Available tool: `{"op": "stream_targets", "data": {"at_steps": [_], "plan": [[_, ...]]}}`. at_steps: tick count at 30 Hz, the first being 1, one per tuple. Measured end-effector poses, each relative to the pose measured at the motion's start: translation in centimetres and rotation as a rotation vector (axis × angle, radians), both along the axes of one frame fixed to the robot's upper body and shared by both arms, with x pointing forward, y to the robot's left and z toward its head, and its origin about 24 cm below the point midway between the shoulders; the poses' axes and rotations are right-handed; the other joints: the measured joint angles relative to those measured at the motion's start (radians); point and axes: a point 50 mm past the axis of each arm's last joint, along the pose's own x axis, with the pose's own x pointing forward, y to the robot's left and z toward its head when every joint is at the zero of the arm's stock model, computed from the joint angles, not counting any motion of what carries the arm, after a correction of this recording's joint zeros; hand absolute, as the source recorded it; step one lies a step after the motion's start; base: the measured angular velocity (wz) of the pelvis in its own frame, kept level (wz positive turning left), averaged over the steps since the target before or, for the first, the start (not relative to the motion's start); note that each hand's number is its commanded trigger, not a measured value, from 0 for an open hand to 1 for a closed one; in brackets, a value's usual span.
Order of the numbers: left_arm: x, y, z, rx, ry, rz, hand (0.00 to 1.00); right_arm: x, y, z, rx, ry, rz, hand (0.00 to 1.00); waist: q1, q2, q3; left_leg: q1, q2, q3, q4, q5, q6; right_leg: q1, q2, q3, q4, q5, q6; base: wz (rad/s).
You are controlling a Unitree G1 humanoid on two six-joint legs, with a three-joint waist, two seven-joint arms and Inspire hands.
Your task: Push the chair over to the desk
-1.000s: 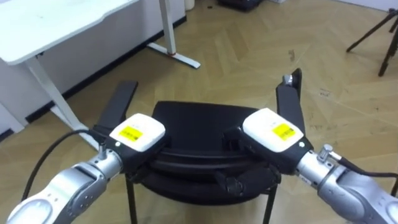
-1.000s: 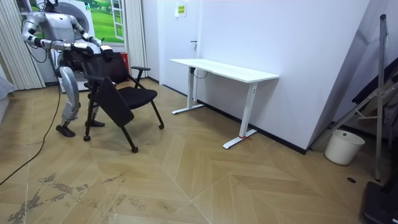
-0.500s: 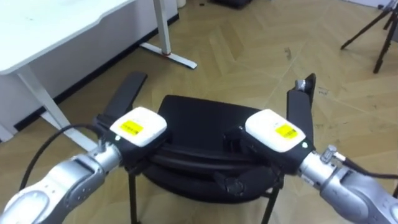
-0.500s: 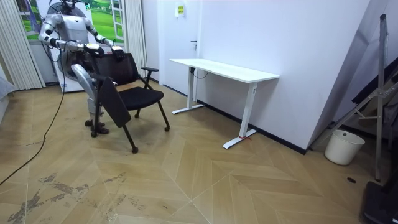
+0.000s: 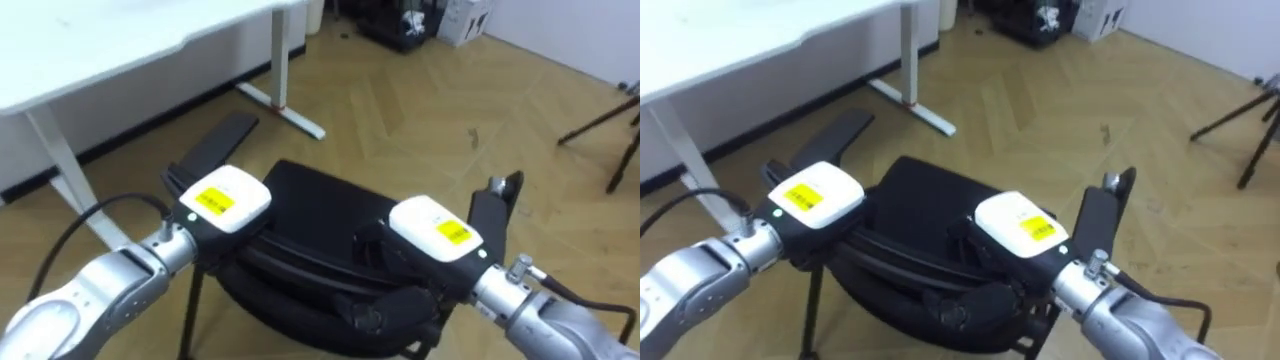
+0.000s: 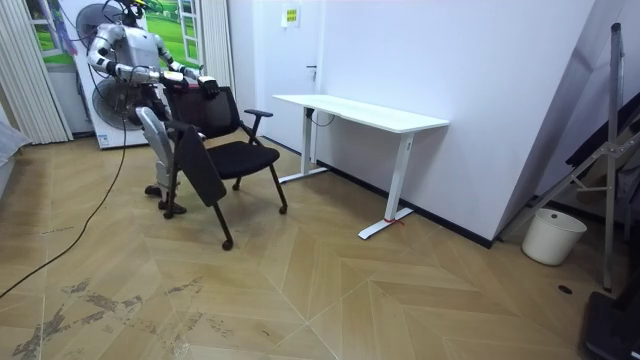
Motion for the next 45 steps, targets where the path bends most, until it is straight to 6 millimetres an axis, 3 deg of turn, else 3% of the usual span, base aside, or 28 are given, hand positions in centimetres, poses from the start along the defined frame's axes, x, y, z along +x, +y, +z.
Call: {"op": "stream_targets", "data": {"at_steps": [1, 3, 4, 5, 6, 8, 9, 10, 11, 12, 14, 20, 25, 26, 28, 30, 31, 33, 36, 38, 40, 41, 42, 43, 45], "plan": [[-0.1, 0.1, -0.1, -0.003, 0.001, 0.007, 1.0, 0.0, 0.1, -0.1, 0.001, 0.001, 0.003, 1.0, 0.004, 0.001, 0.0, 0.0, -0.003, 0.011, 0.005, 0.022, 0.005, 0.006, -0.005, 0.006, -0.006, -0.003, -0.001, -0.32], [-0.7, 0.4, -0.6, -0.011, 0.012, 0.028, 1.0, -0.2, 0.4, -0.2, -0.014, -0.003, 0.023, 1.0, 0.02, -0.018, -0.0014, -0.013, -0.021, 0.036, 0.04, 0.143, 0.012, 0.037, -0.033, 0.044, -0.046, -0.008, -0.005, -0.19], [-0.8, 0.4, -0.8, -0.011, 0.016, 0.031, 1.0, -0.3, 0.5, -0.3, -0.014, -0.002, 0.028, 1.0, 0.022, -0.021, -0.001, -0.024, -0.028, 0.03, 0.056, 0.175, 0.012, 0.048, -0.038, 0.052, -0.059, -0.008, -0.004, 0.0], [-1.0, 0.5, -0.9, -0.014, 0.019, 0.032, 1.0, -0.3, 0.6, -0.3, -0.013, -0.001, 0.033, 1.0, 0.022, -0.034, -0.0026, -0.042, -0.036, 0.022, 0.045, 0.158, 0.027, 0.066, -0.045, 0.062, -0.079, -0.011, 0.005, 0.2], [-1.0, 0.3, -0.9, -0.025, 0.011, 0.034, 1.0, -0.2, 0.5, -0.2, -0.014, -0.004, 0.031, 1.0, 0.018, -0.038, 0.0007, -0.088, -0.035, 0.02, 0.01, 0.114, 0.036, 0.075, -0.052, 0.061, -0.088, -0.016, 0.009, 0.17], [-0.9, 0.3, -0.8, -0.033, 0.0, 0.043, 1.0, 0.1, 0.5, 0.0, -0.023, -0.018, 0.035, 1.0, 0.028, -0.044, 0.0043, -0.167, -0.022, 0.023, -0.066, 0.104, 0.034, 0.081, -0.061, 0.063, -0.095, -0.017, 0.007, -0.2], [-0.9, 0.2, -0.8, -0.039, -0.001, 0.042, 1.0, 0.2, 0.5, 0.0, -0.027, -0.024, 0.033, 1.0, 0.031, -0.04, 0.0023, -0.209, -0.009, 0.023, -0.163, 0.125, 0.017, 0.087, -0.061, 0.064, -0.1, -0.022, 0.01, -0.25], [-0.9, 0.1, -0.8, -0.044, -0.002, 0.042, 1.0, 0.2, 0.4, 0.1, -0.028, -0.026, 0.03, 1.0, 0.029, -0.036, 0.0019, -0.225, -0.006, 0.023, -0.222, 0.15, 0.015, 0.092, -0.062, 0.06, -0.101, -0.027, 0.015, -0.03], [-0.9, 0.0, -1.0, -0.052, 0.0, 0.047, 1.0, 0.2, 0.3, 0.1, -0.035, -0.026, 0.028, 1.0, 0.02, -0.029, 0.0047, -0.238, -0.012, 0.02, -0.273, 0.26, 0.032, 0.1, -0.073, 0.06, -0.093, -0.045, 0.031, 0.16], [-0.9, -0.2, -1.0, -0.047, -0.002, 0.043, 1.0, 0.2, 0.2, 0.1, -0.041, -0.026, 0.03, 1.0, 0.011, -0.037, -0.0016, -0.221, -0.037, 0.023, -0.297, 0.279, 0.061, 0.102, -0.092, 0.063, -0.083, -0.061, 0.049, 0.16], [-0.7, -0.2, -0.9, -0.045, -0.014, 0.042, 1.0, 0.2, 0.3, 0.2, -0.04, -0.031, 0.031, 1.0, 0.003, -0.041, -0.0029, -0.205, -0.063, 0.028, -0.331, 0.286, 0.074, 0.113, -0.111, 0.056, -0.103, -0.061, 0.06, 0.13], [-0.6, -0.1, -1.0, -0.051, -0.021, 0.05, 1.0, 0.3, 0.5, 0.5, -0.052, -0.055, 0.041, 1.0, -0.014, -0.034, -0.0008, -0.15, -0.113, 0.03, -0.403, 0.284, 0.079, 0.17, -0.138, 0.057, -0.16, -0.064, 0.083, 0.05], [-0.4, -0.3, -0.8, -0.055, -0.031, 0.05, 1.0, 0.5, 0.5, 1.0, -0.066, -0.07, 0.043, 1.0, -0.017, -0.028, 0.001, -0.14, -0.13, 0.026, -0.404, 0.276, 0.082, 0.181, -0.15, 0.054, -0.156, -0.07, 0.093, 0.04], [-0.3, -0.3, -0.7, -0.056, -0.034, 0.049, 1.0, 0.6, 0.5, 1.1, -0.069, -0.074, 0.045, 1.0, -0.019, -0.028, 0.0011, -0.141, -0.132, 0.025, -0.402, 0.269, 0.083, 0.173, -0.155, 0.054, -0.134, -0.075, 0.102, 0.03], [-0.3, -0.4, -0.8, -0.061, -0.033, 0.045, 1.0, 0.7, 0.4, 1.2, -0.071, -0.076, 0.043, 1.0, -0.02, -0.028, 0.0014, -0.141, -0.142, 0.025, -0.403, 0.257, 0.087, 0.157, -0.17, 0.052, -0.079, -0.083, 0.116, 0.04], [-0.2, -0.6, -0.9, -0.071, -0.024, 0.037, 1.0, 0.6, 0.3, 1.3, -0.086, -0.076, 0.053, 1.0, -0.02, -0.029, 0.0011, -0.128, -0.165, 0.025, -0.394, 0.238, 0.1, 0.115, -0.212, 0.046, 0.054, -0.095, 0.136, 0.04], [-0.1, -0.7, -0.9, -0.073, -0.024, 0.03, 1.0, 0.7, 0.2, 1.3, -0.089, -0.078, 0.056, 1.0, -0.021, -0.028, 0.0014, -0.127, -0.17, 0.025, -0.386, 0.23, 0.106, 0.097, -0.226, 0.045, 0.102, -0.095, 0.136, 0.12], [0.0, -1.1, -0.9, -0.089, -0.024, 0.026, 1.0, 0.6, 0.2, 1.6, -0.097, -0.087, 0.067, 1.0, -0.023, -0.04, 0.0009, -0.12, -0.199, 0.021, -0.351, 0.204, 0.124, 0.044, -0.28, 0.064, 0.264, -0.094, 0.137, 0.18], [0.1, -1.2, -0.9, -0.092, -0.026, 0.021, 1.0, 0.7, 0.1, 1.7, -0.092, -0.09, 0.06, 1.0, -0.023, -0.041, 0.0037, -0.113, -0.22, 0.02, -0.31, 0.166, 0.143, 0.011, -0.305, 0.091, 0.371, -0.07, 0.159, 0.07], [0.1, -1.5, -0.8, -0.1, -0.028, 0.012, 1.0, 0.7, 0.0, 1.7, -0.092, -0.092, 0.057, 1.0, -0.021, -0.04, 0.0049, -0.112, -0.225, 0.013, -0.29, 0.15, 0.155, -0.002, -0.303, 0.115, 0.409, -0.047, 0.16, 0.18], [0.3, -1.5, -0.7, -0.102, -0.033, 0.011, 1.0, 0.8, 0.0, 1.7, -0.094, -0.094, 0.053, 1.0, -0.02, -0.039, 0.0065, -0.111, -0.227, -0.01, -0.274, 0.137, 0.16, -0.027, -0.3, 0.121, 0.456, 0.002, 0.163, 0.24], [0.3, -1.5, -0.7, -0.102, -0.034, 0.01, 1.0, 0.8, -0.1, 1.6, -0.098, -0.089, 0.05, 1.0, -0.018, -0.03, 0.0131, -0.105, -0.224, -0.03, -0.275, 0.134, 0.163, -0.048, -0.282, 0.14, 0.474, 0.031, 0.165, 0.12], [0.4, -1.4, -0.5, -0.102, -0.039, 0.008, 1.0, 0.8, 0.0, 1.6, -0.096, -0.089, 0.048, 1.0, -0.005, -0.027, 0.0153, -0.106, -0.221, -0.043, -0.279, 0.133, 0.165, -0.069, -0.252, 0.168, 0.462, 0.003, 0.171, 0.09], [0.4, -1.4, -0.4, -0.104, -0.043, 0.006, 1.0, 0.8, 0.0, 1.6, -0.095, -0.09, 0.046, 1.0, -0.002, -0.032, 0.0137, -0.107, -0.219, -0.054, -0.28, 0.132, 0.164, -0.08, -0.24, 0.174, 0.446, -0.02, 0.17, 0.18], [0.5, -1.2, -0.4, -0.098, -0.045, 0.002, 1.0, 0.8, 0.1, 1.5, -0.092, -0.083, 0.044, 1.0, 0.005, -0.028, 0.0184, -0.095, -0.219, -0.094, -0.297, 0.136, 0.16, -0.123, -0.185, 0.187, 0.319, -0.058, 0.158, 0.35]]}}
